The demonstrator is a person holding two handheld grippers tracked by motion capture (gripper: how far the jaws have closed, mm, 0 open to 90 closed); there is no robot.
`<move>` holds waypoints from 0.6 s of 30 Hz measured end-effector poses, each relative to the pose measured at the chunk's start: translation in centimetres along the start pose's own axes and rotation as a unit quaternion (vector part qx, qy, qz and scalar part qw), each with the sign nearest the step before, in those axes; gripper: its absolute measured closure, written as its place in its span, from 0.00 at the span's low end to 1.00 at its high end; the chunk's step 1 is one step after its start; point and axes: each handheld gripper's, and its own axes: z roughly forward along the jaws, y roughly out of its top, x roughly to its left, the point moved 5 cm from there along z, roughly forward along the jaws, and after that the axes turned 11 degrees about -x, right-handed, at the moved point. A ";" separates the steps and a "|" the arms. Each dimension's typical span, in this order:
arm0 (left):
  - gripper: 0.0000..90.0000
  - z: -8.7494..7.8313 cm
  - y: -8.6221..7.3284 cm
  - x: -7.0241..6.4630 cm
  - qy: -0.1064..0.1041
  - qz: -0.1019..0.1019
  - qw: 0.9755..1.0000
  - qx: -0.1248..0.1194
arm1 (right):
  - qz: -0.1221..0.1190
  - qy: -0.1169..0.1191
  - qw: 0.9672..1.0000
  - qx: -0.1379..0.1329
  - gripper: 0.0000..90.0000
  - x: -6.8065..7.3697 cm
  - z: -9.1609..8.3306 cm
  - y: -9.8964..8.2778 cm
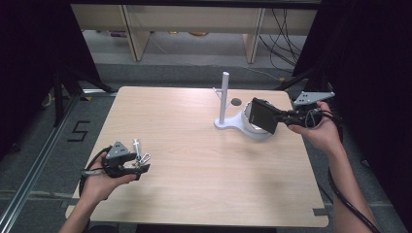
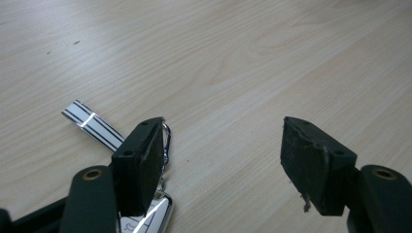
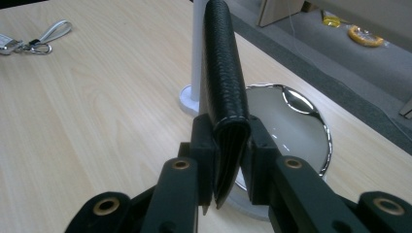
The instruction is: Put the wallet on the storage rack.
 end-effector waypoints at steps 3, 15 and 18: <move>0.36 0.0 -0.1 0.1 -0.002 0.002 1.000 0.002 | 0.002 -0.004 1.000 0.001 0.87 -0.4 0.5 -0.1; 0.36 0.0 -0.3 0.1 0.001 -0.002 1.000 0.002 | -0.014 -0.017 0.999 0.023 0.87 -1.9 2.0 -0.1; 0.36 0.1 -0.4 0.1 -0.003 -0.001 1.000 0.007 | -0.015 -0.021 0.999 0.023 0.87 -2.1 2.4 -0.2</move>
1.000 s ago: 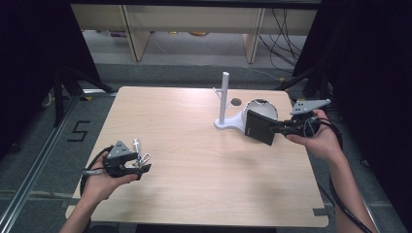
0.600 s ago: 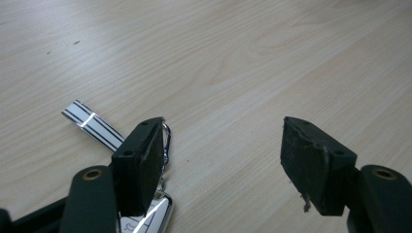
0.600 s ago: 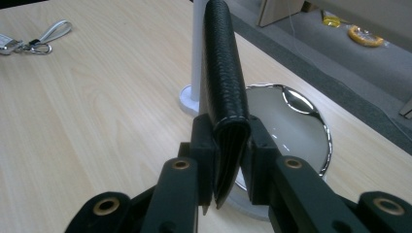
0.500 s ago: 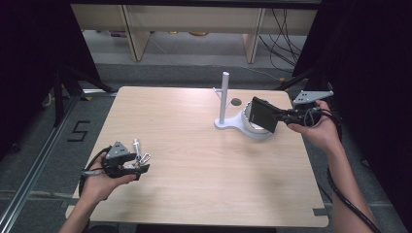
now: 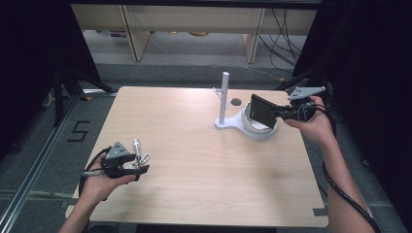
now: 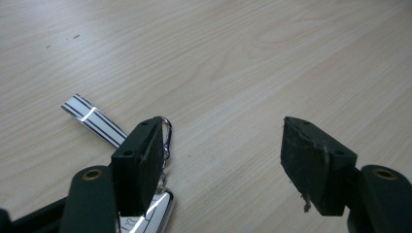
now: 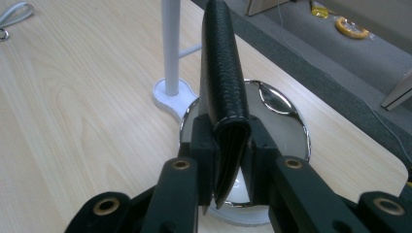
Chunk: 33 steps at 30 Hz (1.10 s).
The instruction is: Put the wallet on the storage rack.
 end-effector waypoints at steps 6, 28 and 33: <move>0.36 0.1 -0.1 -0.1 0.000 0.004 1.000 0.004 | 0.005 -0.004 1.000 0.001 0.87 -0.4 0.7 -0.3; 0.35 0.2 -0.4 -0.1 -0.006 0.002 1.000 0.013 | 0.009 -0.018 1.000 -0.010 0.87 -1.5 2.4 -1.8; 0.35 0.2 -0.4 -0.1 -0.006 0.001 1.000 0.012 | 0.013 -0.021 1.000 -0.015 0.87 -1.7 2.8 -2.2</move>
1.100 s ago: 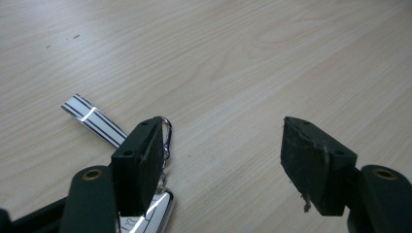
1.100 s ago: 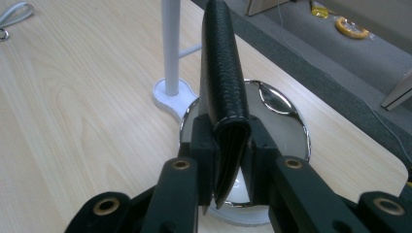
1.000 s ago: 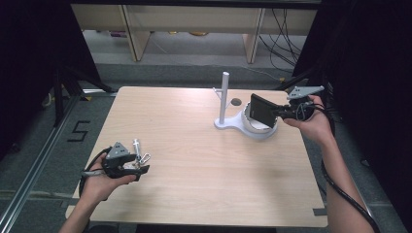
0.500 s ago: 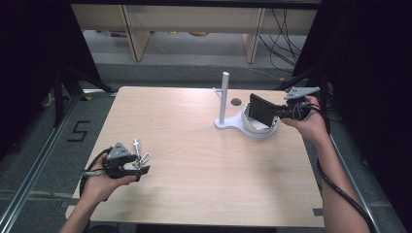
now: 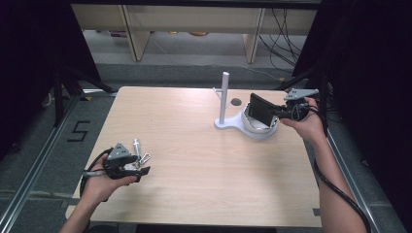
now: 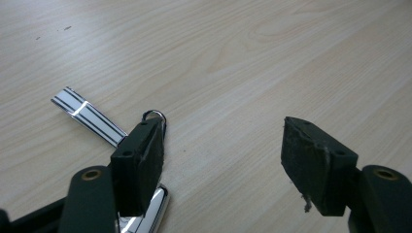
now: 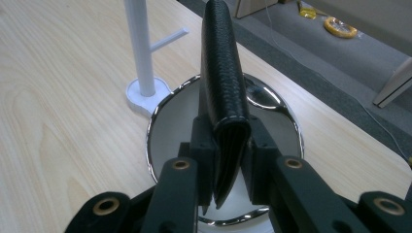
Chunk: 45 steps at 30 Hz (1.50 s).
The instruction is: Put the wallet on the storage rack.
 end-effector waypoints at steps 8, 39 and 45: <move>0.35 0.1 -0.1 0.0 -0.002 -0.001 1.000 0.001 | 0.030 -0.006 1.000 0.005 0.85 -0.2 0.4 -1.0; 0.38 0.4 1.2 1.7 0.032 -0.024 0.999 -0.027 | 0.169 -0.081 0.979 0.078 0.60 1.5 -5.4 -3.9; 0.43 0.7 2.0 3.4 0.052 -0.011 0.999 -0.008 | 0.179 -0.077 0.979 0.063 0.58 3.5 -6.4 -5.3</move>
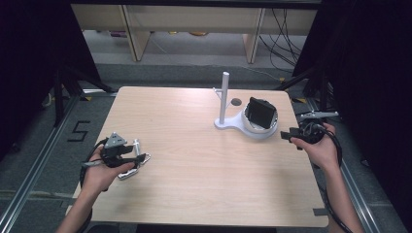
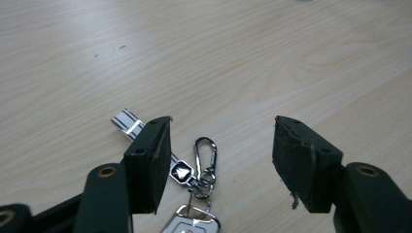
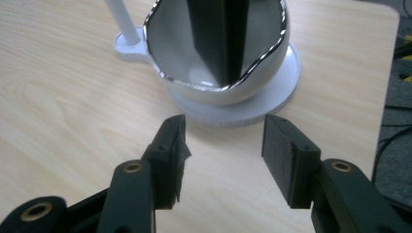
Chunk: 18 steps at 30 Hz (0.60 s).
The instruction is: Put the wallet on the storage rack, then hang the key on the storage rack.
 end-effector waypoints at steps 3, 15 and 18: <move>0.46 0.4 0.3 0.7 0.011 -0.017 1.000 0.004 | 0.003 0.002 1.000 0.000 0.57 0.6 -0.4 -1.1; 0.57 1.7 -0.3 2.0 0.033 -0.057 0.997 0.042 | 0.005 0.009 1.000 0.009 0.56 2.3 -1.6 -2.4; 0.62 2.2 -0.5 1.9 0.034 -0.055 0.997 0.050 | 0.009 0.004 1.000 0.025 0.56 2.6 -1.5 -2.7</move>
